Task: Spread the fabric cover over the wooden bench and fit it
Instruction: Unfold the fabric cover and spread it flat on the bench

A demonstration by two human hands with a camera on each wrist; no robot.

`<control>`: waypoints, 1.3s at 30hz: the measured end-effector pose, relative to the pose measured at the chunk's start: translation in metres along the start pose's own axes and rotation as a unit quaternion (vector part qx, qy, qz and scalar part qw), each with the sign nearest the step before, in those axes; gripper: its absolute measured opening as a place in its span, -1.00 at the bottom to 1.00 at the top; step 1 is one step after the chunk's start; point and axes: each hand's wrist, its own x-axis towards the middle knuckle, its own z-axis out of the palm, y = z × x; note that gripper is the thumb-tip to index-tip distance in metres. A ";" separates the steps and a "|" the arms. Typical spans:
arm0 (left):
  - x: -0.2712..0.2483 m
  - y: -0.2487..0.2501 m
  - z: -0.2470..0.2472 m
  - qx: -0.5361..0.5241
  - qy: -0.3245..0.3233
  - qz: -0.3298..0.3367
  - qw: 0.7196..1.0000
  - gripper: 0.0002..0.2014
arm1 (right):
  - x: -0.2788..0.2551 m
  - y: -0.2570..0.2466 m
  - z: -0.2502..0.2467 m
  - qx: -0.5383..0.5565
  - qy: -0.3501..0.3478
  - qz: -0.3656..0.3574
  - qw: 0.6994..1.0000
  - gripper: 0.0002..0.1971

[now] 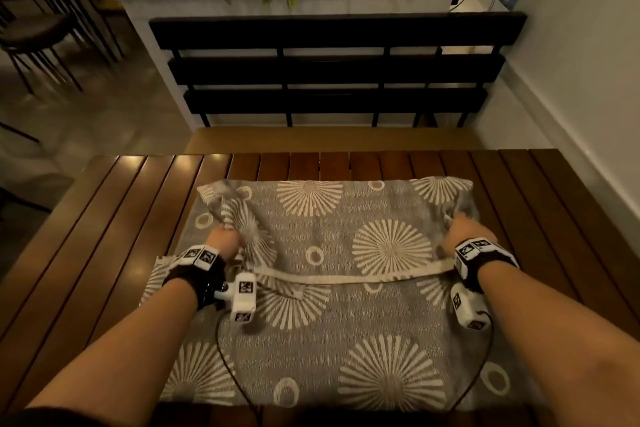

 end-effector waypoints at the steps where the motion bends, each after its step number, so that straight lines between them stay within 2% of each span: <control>1: -0.004 0.007 0.001 -0.027 -0.005 0.002 1.000 -0.58 | -0.003 -0.002 -0.004 0.025 0.012 -0.004 1.000 -0.24; 3: -0.006 0.016 0.007 -0.053 -0.032 -0.029 0.998 -0.65 | -0.001 -0.004 -0.006 0.098 0.031 -0.025 0.994 -0.35; 5: -0.017 0.023 0.015 -0.080 -0.094 -0.045 0.991 -0.71 | 0.003 -0.008 -0.002 0.177 0.009 -0.019 0.984 -0.39; 6: -0.017 0.020 0.020 -0.074 -0.123 -0.050 0.988 -0.62 | 0.005 -0.009 0.002 0.224 -0.006 -0.009 0.975 -0.39; 7: -0.012 0.016 0.025 -0.030 -0.147 -0.062 0.987 -0.49 | 0.002 -0.011 0.004 0.258 -0.018 0.003 0.966 -0.37; 9: -0.019 0.015 0.030 0.138 -0.175 -0.073 0.972 -0.24 | 0.006 -0.008 0.017 0.284 -0.060 0.049 0.956 -0.20; 10: -0.021 0.015 0.031 0.214 -0.181 -0.059 0.958 -0.23 | -0.001 -0.009 0.017 0.265 -0.097 0.057 0.958 -0.15; 11: -0.026 0.019 0.034 0.238 -0.197 -0.059 0.949 -0.28 | -0.006 -0.010 0.016 0.237 -0.133 0.051 0.961 -0.19; 14: -0.016 0.024 0.040 0.224 -0.256 -0.052 0.939 -0.23 | -0.006 -0.014 0.007 0.152 -0.219 0.021 0.963 -0.66; 15: -0.015 0.028 0.039 0.230 -0.273 -0.033 0.934 -0.26 | -0.003 -0.016 0.003 0.147 -0.238 0.013 0.960 -0.73; 16: -0.011 0.032 0.039 0.246 -0.291 -0.018 0.924 -0.28 | 0.002 -0.017 0.001 0.139 -0.251 0.011 0.958 -0.77; 18: -0.010 0.047 0.034 0.241 -0.299 -0.013 0.923 -0.36 | 0.014 -0.018 -0.008 0.133 -0.256 0.006 0.957 -0.80; 20: -0.003 0.066 0.023 0.210 -0.289 0.010 0.934 -0.60 | 0.025 -0.021 -0.023 0.158 -0.249 0.020 0.955 -0.81; 22: 0.014 0.083 0.011 0.141 -0.286 0.052 0.946 -0.55 | 0.035 -0.026 -0.042 0.228 -0.243 0.024 0.943 -0.80; 23: 0.020 0.092 0.006 0.042 -0.272 0.059 0.960 -0.45 | 0.043 -0.031 -0.052 0.296 -0.235 0.010 0.926 -0.74; 24: 0.023 0.103 0.001 -0.104 -0.263 0.051 0.958 -0.41 | 0.050 -0.037 -0.062 0.416 -0.230 -0.011 0.880 -0.69; 25: 0.029 0.113 0.000 -0.254 -0.261 0.061 0.929 -0.42 | 0.055 -0.045 -0.071 0.569 -0.231 -0.037 0.788 -0.68; 26: 0.027 0.127 -0.004 -0.376 -0.269 0.086 0.882 -0.38 | 0.060 -0.052 -0.079 0.695 -0.229 -0.064 0.678 -0.64; 27: 0.029 0.137 -0.009 -0.461 -0.289 0.110 0.832 -0.25 | 0.063 -0.057 -0.087 0.772 -0.228 -0.094 0.585 -0.56; 28: 0.029 0.147 -0.013 -0.487 -0.285 0.140 0.813 -0.11 | 0.066 -0.061 -0.093 0.805 -0.227 -0.120 0.534 -0.45; 29: 0.031 0.153 -0.016 -0.494 -0.289 0.152 0.806 0.00 | 0.067 -0.065 -0.097 0.814 -0.228 -0.140 0.516 -0.34; 30: 0.030 0.154 -0.016 -0.488 -0.288 0.146 0.811 0.05 | 0.073 -0.065 -0.094 0.809 -0.222 -0.138 0.526 -0.27; 31: 0.036 0.152 -0.015 -0.468 -0.286 0.143 0.824 0.03 | 0.075 -0.066 -0.091 0.796 -0.216 -0.134 0.550 -0.27; 32: 0.038 0.148 -0.012 -0.409 -0.277 0.150 0.856 -0.02 | 0.080 -0.066 -0.084 0.771 -0.203 -0.117 0.592 -0.32; 34: 0.038 0.136 0.000 -0.210 -0.255 0.201 0.922 -0.24 | 0.083 -0.066 -0.067 0.690 -0.172 -0.087 0.697 -0.46; 35: 0.039 0.126 0.006 -0.071 -0.208 0.235 0.947 -0.32 | 0.083 -0.066 -0.057 0.641 -0.161 -0.075 0.747 -0.53; 36: 0.041 0.117 0.010 0.028 -0.186 0.219 0.957 -0.29 | 0.084 -0.063 -0.045 0.583 -0.157 -0.071 0.794 -0.61; 37: 0.044 0.106 0.015 0.082 -0.196 0.200 0.957 -0.16 | 0.084 -0.059 -0.033 0.507 -0.154 -0.080 0.844 -0.63; 38: 0.046 0.093 0.020 0.146 -0.220 0.171 0.949 0.03 | 0.087 -0.054 -0.020 0.421 -0.155 -0.102 0.888 -0.63; 39: 0.044 0.083 0.024 0.218 -0.245 0.164 0.930 0.23 | 0.087 -0.049 -0.010 0.332 -0.159 -0.128 0.921 -0.62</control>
